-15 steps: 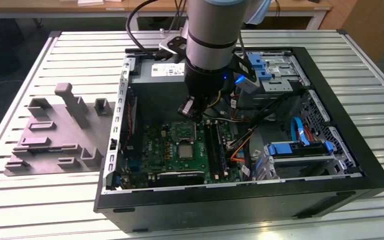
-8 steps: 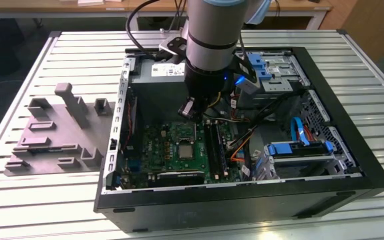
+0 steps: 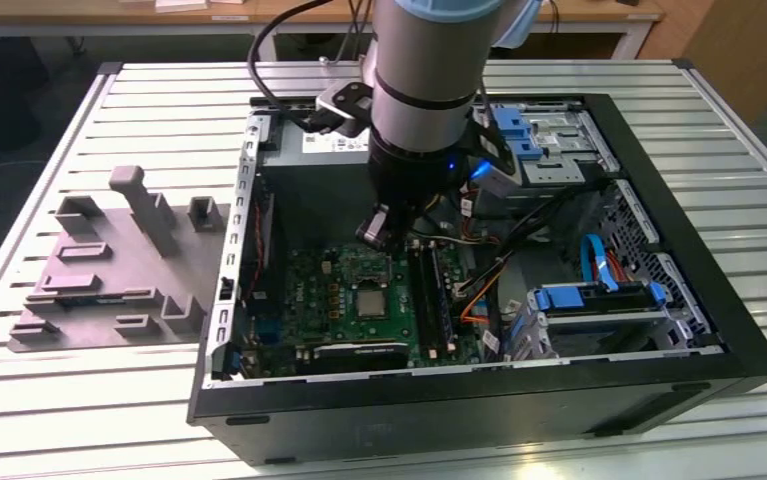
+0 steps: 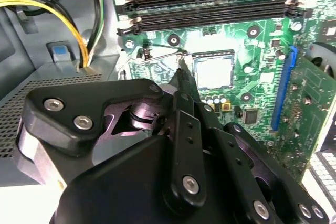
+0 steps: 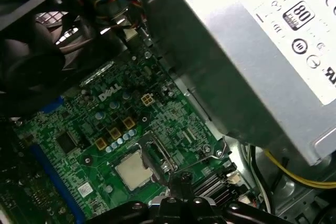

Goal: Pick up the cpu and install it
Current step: 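Close the cpu cover, then install the first cpu locking lever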

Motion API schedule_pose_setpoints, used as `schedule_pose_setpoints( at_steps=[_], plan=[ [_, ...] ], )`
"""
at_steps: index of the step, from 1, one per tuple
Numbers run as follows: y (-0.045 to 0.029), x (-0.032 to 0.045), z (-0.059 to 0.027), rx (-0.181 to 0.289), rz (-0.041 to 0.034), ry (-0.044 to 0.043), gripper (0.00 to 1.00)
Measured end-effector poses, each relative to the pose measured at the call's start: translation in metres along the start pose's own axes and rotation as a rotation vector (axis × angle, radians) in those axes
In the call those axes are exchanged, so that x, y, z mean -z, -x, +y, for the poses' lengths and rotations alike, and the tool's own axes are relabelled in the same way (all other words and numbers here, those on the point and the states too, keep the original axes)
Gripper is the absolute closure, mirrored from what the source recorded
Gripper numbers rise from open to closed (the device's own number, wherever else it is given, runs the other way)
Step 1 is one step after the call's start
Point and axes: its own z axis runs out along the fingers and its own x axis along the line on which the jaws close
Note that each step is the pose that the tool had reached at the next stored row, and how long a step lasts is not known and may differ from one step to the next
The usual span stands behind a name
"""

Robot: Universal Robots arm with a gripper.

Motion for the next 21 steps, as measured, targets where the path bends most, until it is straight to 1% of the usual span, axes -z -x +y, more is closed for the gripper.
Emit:
schedule_pose_setpoints(
  at_steps=[8,10,21],
  plan=[
    [-0.0113,-0.0011,-0.0067,0.007,0.0005,-0.0001,0.89],
    [-0.0132,-0.0014,-0.0073,0.008,0.0004,-0.0001,0.89],
    [-0.0133,-0.0013,-0.0074,0.009,0.0006,-0.0001,0.89]
  ],
)
